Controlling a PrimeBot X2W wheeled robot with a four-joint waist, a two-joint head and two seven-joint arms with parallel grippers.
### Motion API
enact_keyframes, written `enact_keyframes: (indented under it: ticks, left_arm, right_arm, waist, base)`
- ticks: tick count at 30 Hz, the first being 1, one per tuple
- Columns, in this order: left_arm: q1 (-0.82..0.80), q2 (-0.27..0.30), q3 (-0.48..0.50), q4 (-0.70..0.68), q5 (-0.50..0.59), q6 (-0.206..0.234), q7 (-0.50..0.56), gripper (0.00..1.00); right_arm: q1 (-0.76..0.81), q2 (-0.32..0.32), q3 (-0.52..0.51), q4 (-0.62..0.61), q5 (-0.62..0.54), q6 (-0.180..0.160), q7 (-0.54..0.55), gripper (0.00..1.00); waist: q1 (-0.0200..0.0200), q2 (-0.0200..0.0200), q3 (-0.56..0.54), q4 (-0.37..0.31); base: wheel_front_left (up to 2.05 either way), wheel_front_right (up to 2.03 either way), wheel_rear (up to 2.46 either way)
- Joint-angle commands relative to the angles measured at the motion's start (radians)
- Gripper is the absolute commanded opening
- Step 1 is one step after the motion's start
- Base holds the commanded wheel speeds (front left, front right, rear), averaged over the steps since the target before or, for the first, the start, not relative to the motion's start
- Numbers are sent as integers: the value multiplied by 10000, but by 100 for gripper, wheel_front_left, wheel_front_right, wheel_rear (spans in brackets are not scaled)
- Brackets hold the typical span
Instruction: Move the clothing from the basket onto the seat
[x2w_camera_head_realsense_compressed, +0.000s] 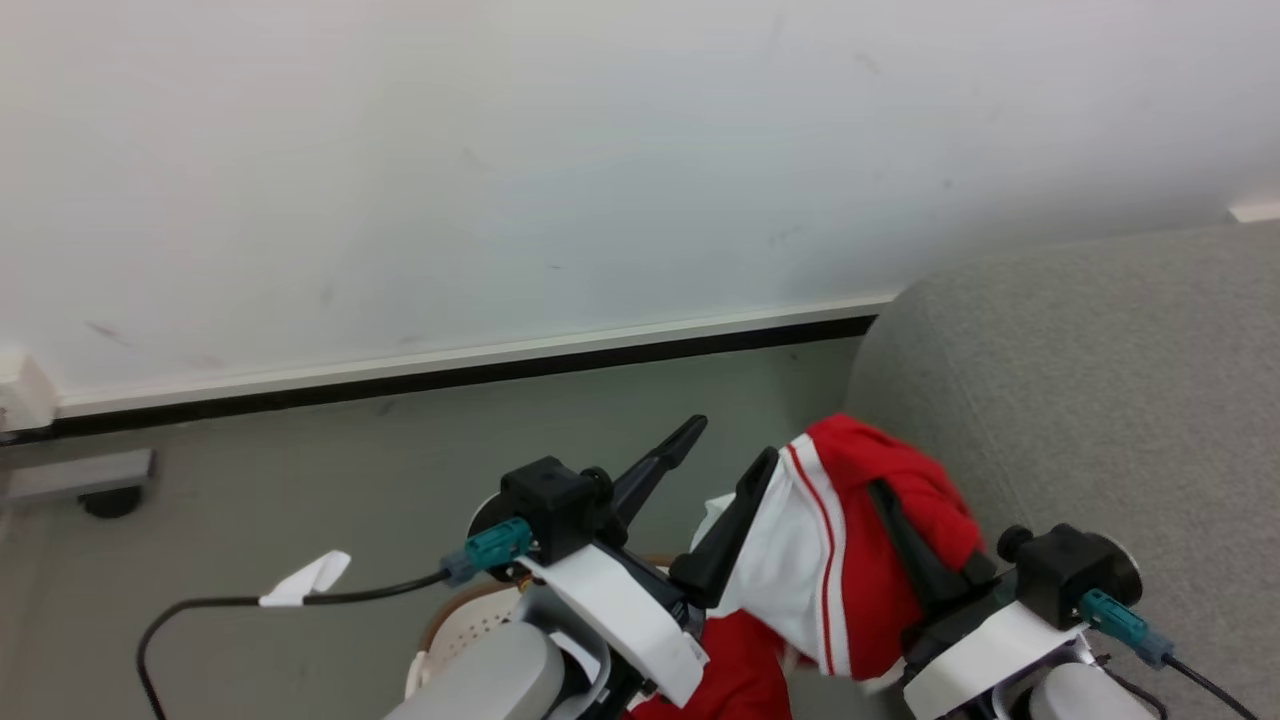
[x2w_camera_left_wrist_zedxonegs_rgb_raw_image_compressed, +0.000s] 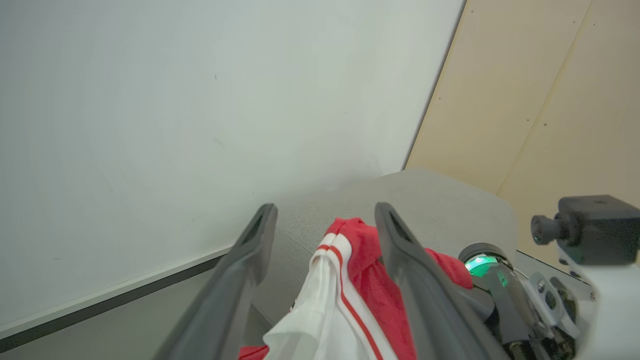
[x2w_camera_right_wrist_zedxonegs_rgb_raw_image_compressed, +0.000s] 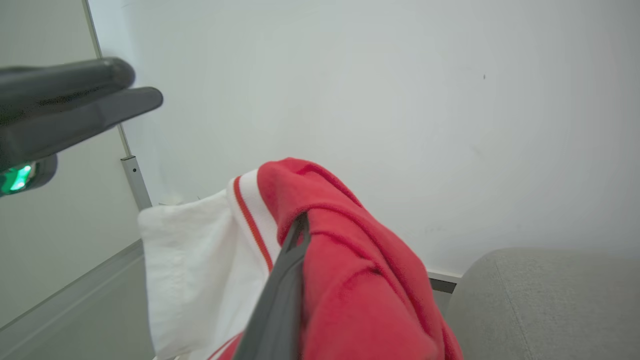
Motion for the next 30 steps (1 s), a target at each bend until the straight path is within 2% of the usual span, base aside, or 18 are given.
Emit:
enact_keyframes:
  ticks: [1,12,18,24,30]
  left_arm:
    - [176,89,76,-21,-39,68,-95,100]
    - [241,96,13,274,395,-34,-570,100]
    - [7,116,-95,604,868,-63,-694,100]
    - [-137,53,-196,947,1278,-114,-755,100]
    - [-218,-50,-236,1162,1506,-262,-772,100]
  right_arm:
    - [46,-105,-243,-241,-223,-18,-1,0]
    - [589,-644,-2230,-1684,-1076,-18,-1,0]
    - [1023,-497,-3175,-2430,-876,-18,1,0]
    - [1346,-456,-3524,-2820,-976,-18,1,0]
    - [1441,-452,-3739,-2937,-1037,-18,1,0]
  waist:
    - [0,-1,137,-721]
    - [0,-1,445,-2518]
    - [0,-1,759,-3267]
    - [0,-1,1053,-3627]
    - [0,-1,1225,-3621]
  base:
    - [0,0,0]
    - [0,0,0]
    - [0,0,0]
    - [0,0,0]
    - [0,0,0]
